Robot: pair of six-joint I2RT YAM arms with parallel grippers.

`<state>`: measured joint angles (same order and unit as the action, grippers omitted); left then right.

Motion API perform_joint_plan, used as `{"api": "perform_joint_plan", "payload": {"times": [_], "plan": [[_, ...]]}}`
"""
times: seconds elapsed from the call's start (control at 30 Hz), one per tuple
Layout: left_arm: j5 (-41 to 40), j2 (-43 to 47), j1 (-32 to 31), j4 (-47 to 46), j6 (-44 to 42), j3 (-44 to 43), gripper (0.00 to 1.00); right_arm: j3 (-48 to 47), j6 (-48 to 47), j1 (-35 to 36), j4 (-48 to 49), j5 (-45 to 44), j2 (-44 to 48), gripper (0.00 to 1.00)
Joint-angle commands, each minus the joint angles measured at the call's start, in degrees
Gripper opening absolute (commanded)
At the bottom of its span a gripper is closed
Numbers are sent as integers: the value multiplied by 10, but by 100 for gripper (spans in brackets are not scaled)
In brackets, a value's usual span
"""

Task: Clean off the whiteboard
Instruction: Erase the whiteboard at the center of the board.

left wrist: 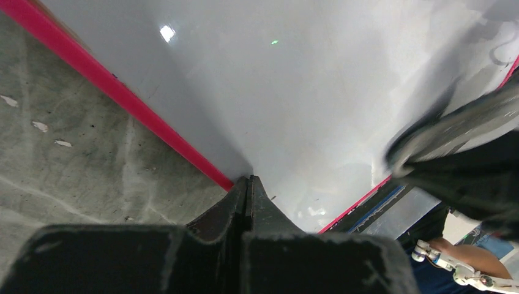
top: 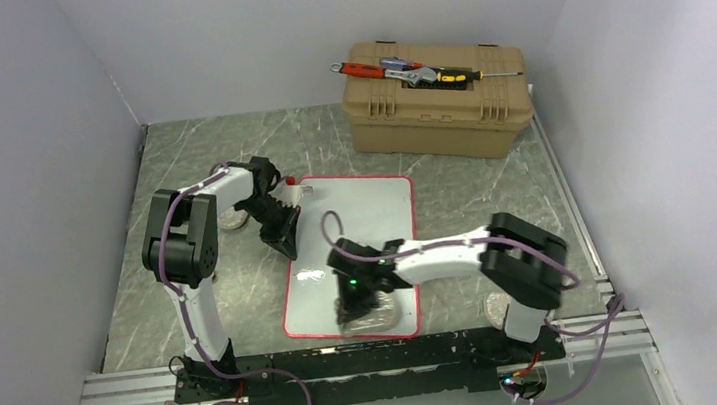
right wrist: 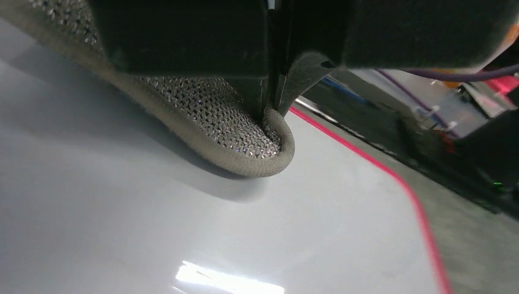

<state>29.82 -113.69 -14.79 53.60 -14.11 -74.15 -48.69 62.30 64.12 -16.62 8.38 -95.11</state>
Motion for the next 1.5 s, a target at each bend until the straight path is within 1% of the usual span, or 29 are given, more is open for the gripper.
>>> {"api": "perform_joint_plan", "payload": {"times": [0.0,0.07,0.13,0.23,0.3,0.4,0.43,0.47,0.53,0.63,0.73,0.8,0.9,0.97,1.0,1.03,1.1,1.13,1.2,1.23,1.33,1.4,1.47], "plan": [[-64,-7,4,-39,-33,14,4,-88,-65,12,-4,-11,-147,0],[-64,-5,4,-38,-34,13,4,-91,-64,8,-22,-21,-141,0],[-62,-1,4,-40,-34,15,4,-25,-47,-8,-28,-30,-96,0],[-59,-3,4,-40,-34,15,4,96,-13,-24,-51,-51,12,0],[-59,-4,4,-41,-35,17,4,157,13,-26,-94,-68,94,0],[-57,-2,5,-42,-36,19,4,205,46,-26,-190,-98,208,0],[-56,-2,5,-42,-37,20,4,215,53,-26,-203,-105,231,0],[-56,-2,5,-43,-37,21,4,226,55,-27,-193,-97,246,0],[-55,-3,5,-45,-36,22,4,246,54,-26,-139,-79,240,0],[-56,-3,5,-46,-36,26,4,213,34,-13,-39,-60,148,0],[-57,-5,6,-45,-36,24,4,93,-11,-6,50,-43,12,0],[-55,-9,5,-43,-34,21,4,-9,-42,-2,93,-26,-75,0],[-57,-9,6,-40,-34,18,4,-141,-70,-1,104,-6,-187,0],[-59,-9,6,-37,-34,17,4,-177,-71,-8,97,-15,-219,0],[-59,-10,7,-36,-35,17,4,-164,-64,-17,106,-21,-216,0],[-59,-9,7,-35,-36,17,4,-125,-52,-33,127,-28,-198,0],[-60,-9,8,-34,-37,18,4,-16,-29,-75,175,-39,-132,0],[-61,-10,8,-33,-38,17,4,38,-24,-99,182,-49,-77,0],[-60,-11,8,-32,-39,17,4,120,-28,-133,153,-79,1,0],[-59,-10,8,-32,-39,16,4,146,-35,-144,130,-95,39,0],[-57,-7,9,-32,-39,15,4,180,-43,-151,70,-120,93,0],[-55,-5,9,-32,-38,14,4,183,-37,-146,89,-103,84,0],[-54,-2,9,-33,-38,17,4,156,-26,-121,133,-80,35,0]]}}
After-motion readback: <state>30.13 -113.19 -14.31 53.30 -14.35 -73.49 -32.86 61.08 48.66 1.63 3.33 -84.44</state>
